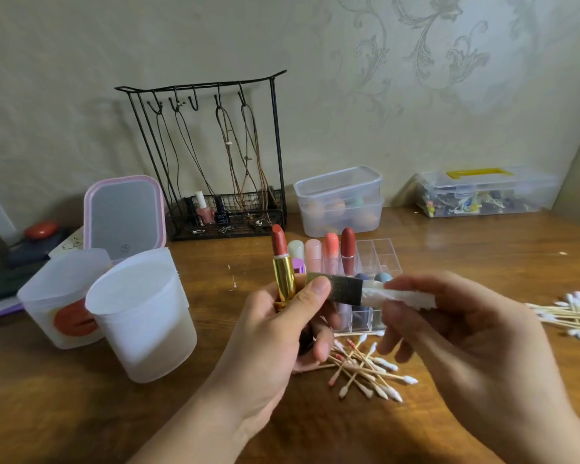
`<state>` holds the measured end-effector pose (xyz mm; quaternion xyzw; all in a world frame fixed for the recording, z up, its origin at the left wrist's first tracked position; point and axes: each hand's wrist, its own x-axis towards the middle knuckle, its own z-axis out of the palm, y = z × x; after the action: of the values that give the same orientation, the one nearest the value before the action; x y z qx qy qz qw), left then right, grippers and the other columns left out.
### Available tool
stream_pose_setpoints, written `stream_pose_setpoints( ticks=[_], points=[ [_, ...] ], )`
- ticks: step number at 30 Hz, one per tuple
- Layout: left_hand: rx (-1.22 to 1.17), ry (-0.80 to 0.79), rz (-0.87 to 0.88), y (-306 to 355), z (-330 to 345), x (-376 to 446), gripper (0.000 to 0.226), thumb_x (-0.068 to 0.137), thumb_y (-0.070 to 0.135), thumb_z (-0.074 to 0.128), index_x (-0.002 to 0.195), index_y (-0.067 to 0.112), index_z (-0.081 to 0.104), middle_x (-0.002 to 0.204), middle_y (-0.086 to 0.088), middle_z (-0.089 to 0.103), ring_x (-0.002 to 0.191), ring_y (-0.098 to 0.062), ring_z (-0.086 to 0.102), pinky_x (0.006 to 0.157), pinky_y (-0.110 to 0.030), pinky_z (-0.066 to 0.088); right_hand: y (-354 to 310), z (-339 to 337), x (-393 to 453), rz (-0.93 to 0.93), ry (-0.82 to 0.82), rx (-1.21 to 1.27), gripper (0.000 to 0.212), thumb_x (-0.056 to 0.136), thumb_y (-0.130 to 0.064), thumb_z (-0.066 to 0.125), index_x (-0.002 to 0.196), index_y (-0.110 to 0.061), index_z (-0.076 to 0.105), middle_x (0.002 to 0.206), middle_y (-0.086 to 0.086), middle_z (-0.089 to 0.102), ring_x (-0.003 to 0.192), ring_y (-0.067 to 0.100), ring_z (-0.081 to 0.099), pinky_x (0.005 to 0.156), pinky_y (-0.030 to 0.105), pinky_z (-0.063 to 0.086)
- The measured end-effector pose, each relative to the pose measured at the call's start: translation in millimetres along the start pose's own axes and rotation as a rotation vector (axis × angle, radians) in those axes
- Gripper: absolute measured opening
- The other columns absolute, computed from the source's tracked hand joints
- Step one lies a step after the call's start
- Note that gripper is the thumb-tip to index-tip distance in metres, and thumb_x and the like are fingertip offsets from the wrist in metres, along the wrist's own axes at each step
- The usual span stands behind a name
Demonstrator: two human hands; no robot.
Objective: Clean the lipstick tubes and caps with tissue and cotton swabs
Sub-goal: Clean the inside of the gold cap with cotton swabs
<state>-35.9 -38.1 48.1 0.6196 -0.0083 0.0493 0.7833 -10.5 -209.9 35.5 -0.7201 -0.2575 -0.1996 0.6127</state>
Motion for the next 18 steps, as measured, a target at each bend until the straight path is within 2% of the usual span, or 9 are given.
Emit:
stream_pose_setpoints(
  ticks=[2, 4, 9, 11, 13, 15, 17, 18],
  points=[
    [-0.001, -0.026, -0.022, -0.4, -0.1, -0.4, 0.025, 0.078, 0.036, 0.063, 0.08, 0.012, 0.066, 0.072, -0.015, 0.058, 0.047, -0.014, 0.046, 0.041, -0.018, 0.032, 5.7, 0.7, -0.6, -0.115, 0.026, -0.14, 0.009, 0.078, -0.02, 0.079, 0.084, -0.027, 0.076, 0.064, -0.009, 0.07, 0.049, 0.007, 0.065, 0.05, 0.018, 0.051],
    [-0.011, -0.03, -0.051, -1.9, 0.4, -1.1, 0.026, 0.079, 0.036, 0.064, 0.082, 0.01, 0.065, 0.071, -0.017, 0.054, 0.046, -0.014, 0.045, 0.041, -0.019, 0.032, 8.6, 1.1, -0.8, -0.178, 0.02, -0.174, 0.009, 0.079, -0.021, 0.076, 0.087, -0.022, 0.077, 0.068, -0.013, 0.068, 0.052, 0.004, 0.065, 0.051, 0.015, 0.05],
    [-0.11, -0.038, -0.074, -1.6, -0.4, -1.0, 0.021, 0.081, 0.031, 0.063, 0.076, 0.012, 0.066, 0.072, -0.019, 0.05, 0.044, -0.013, 0.042, 0.043, -0.021, 0.021, 5.7, 2.2, -0.3, -0.239, -0.111, -0.177, 0.015, 0.083, -0.017, 0.068, 0.094, -0.02, 0.078, 0.079, -0.015, 0.067, 0.063, 0.004, 0.066, 0.057, 0.017, 0.051],
    [-0.088, -0.062, -0.079, -1.3, -1.6, -1.2, 0.024, 0.082, 0.032, 0.062, 0.082, 0.008, 0.064, 0.067, -0.016, 0.05, 0.044, -0.012, 0.041, 0.042, -0.021, 0.022, 6.0, 0.6, 0.3, -0.243, -0.122, -0.221, 0.015, 0.084, -0.02, 0.068, 0.094, -0.023, 0.078, 0.078, -0.018, 0.066, 0.065, 0.001, 0.065, 0.06, 0.013, 0.048],
    [-0.07, -0.079, -0.095, -2.5, -1.6, -2.0, 0.03, 0.081, 0.034, 0.062, 0.087, 0.004, 0.062, 0.065, -0.016, 0.048, 0.045, -0.013, 0.04, 0.042, -0.02, 0.026, 5.2, -0.4, 0.1, -0.237, -0.122, -0.299, 0.012, 0.086, -0.03, 0.07, 0.094, -0.029, 0.078, 0.074, -0.024, 0.062, 0.062, -0.005, 0.059, 0.056, 0.011, 0.044],
    [-0.08, -0.079, -0.114, -3.8, 0.1, -2.7, 0.032, 0.08, 0.033, 0.063, 0.089, 0.003, 0.061, 0.066, -0.017, 0.047, 0.044, -0.013, 0.04, 0.041, -0.02, 0.029, 4.7, -1.7, -1.1, -0.195, -0.133, -0.34, 0.021, 0.084, -0.042, 0.064, 0.096, -0.032, 0.078, 0.068, -0.028, 0.06, 0.056, -0.008, 0.053, 0.051, 0.011, 0.04],
    [-0.123, -0.058, -0.122, -4.8, 2.1, -3.2, 0.032, 0.078, 0.031, 0.064, 0.092, 0.002, 0.059, 0.065, -0.015, 0.05, 0.044, -0.013, 0.039, 0.039, -0.019, 0.026, 3.9, -2.9, -3.6, -0.091, -0.188, -0.338, 0.027, 0.084, -0.05, 0.058, 0.097, -0.037, 0.077, 0.06, -0.024, 0.061, 0.045, -0.005, 0.049, 0.046, 0.011, 0.039],
    [-0.144, -0.039, -0.121, -4.9, 2.1, -3.1, 0.032, 0.077, 0.029, 0.064, 0.093, 0.002, 0.058, 0.064, -0.014, 0.051, 0.044, -0.012, 0.04, 0.039, -0.019, 0.025, 5.3, -2.4, -5.0, -0.056, -0.231, -0.37, 0.025, 0.085, -0.055, 0.056, 0.101, -0.046, 0.073, 0.056, -0.02, 0.062, 0.039, -0.002, 0.046, 0.043, 0.014, 0.039]
  ],
)
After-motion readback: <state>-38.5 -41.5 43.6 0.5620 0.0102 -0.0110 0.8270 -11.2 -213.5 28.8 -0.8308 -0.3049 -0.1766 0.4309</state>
